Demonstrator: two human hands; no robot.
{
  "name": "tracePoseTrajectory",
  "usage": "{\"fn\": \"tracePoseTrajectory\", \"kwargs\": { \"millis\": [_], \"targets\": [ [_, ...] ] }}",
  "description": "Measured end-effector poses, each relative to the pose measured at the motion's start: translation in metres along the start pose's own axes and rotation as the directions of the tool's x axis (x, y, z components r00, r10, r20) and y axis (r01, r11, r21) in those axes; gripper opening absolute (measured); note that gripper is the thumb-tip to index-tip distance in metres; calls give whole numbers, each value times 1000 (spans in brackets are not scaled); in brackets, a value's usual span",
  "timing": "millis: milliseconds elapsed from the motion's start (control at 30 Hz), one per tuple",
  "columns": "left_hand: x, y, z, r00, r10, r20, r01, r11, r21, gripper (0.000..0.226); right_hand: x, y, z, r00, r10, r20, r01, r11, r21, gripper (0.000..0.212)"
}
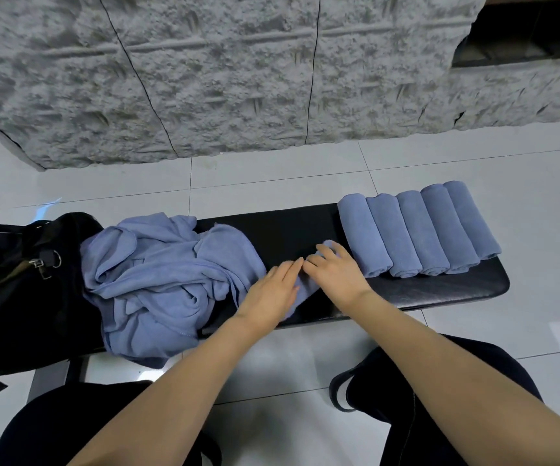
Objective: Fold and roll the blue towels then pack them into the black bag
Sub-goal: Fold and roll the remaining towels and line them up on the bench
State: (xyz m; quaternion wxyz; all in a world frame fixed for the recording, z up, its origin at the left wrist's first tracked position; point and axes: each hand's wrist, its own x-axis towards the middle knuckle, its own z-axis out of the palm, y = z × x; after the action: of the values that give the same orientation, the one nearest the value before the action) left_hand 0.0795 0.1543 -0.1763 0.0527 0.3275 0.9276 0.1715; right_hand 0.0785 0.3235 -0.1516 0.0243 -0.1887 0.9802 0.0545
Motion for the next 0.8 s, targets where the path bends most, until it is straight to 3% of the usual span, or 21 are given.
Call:
{"fn": "tracePoseTrajectory", "kwargs": {
  "millis": [100, 200, 267, 333, 433, 500, 567, 733, 800],
  "targets": [
    [5, 16, -3, 996, -85, -7, 82, 973, -215, 62, 26, 8, -9, 991, -49, 122, 40, 996, 82, 34],
    [18, 36, 8, 984, -179, -17, 162, 927, -339, 89, 41, 20, -12, 962, -13, 272, -74, 948, 310, 28],
    [26, 43, 20, 971, -238, -2, 224, 915, -337, 94, 43, 30, -11, 971, 77, 228, -191, 823, 536, 32],
    [36, 47, 27, 957, -291, 20, 283, 911, -301, 90, 39, 43, -14, 946, 271, 178, -317, 659, 682, 40],
    [55, 57, 25, 934, -350, 76, 349, 841, -413, 82, 25, 65, -6, 860, 494, -130, -413, 821, 394, 51],
    [71, 62, 25, 921, -370, 121, 378, 777, -503, 83, 10, 75, 1, 775, 630, -51, -580, 741, 338, 54],
    [87, 68, 27, 900, -407, 155, 419, 713, -563, 80, -3, 76, 12, 721, 684, 113, -680, 665, 309, 55],
    [109, 87, 30, 892, -402, 208, 434, 631, -643, 74, -16, 72, 31, 738, 633, 233, -675, 703, 226, 74],
    [112, 87, 36, 883, -422, 207, 459, 677, -575, 69, -15, 72, 34, 734, 633, 244, -678, 699, 226, 68]
  ]
}}
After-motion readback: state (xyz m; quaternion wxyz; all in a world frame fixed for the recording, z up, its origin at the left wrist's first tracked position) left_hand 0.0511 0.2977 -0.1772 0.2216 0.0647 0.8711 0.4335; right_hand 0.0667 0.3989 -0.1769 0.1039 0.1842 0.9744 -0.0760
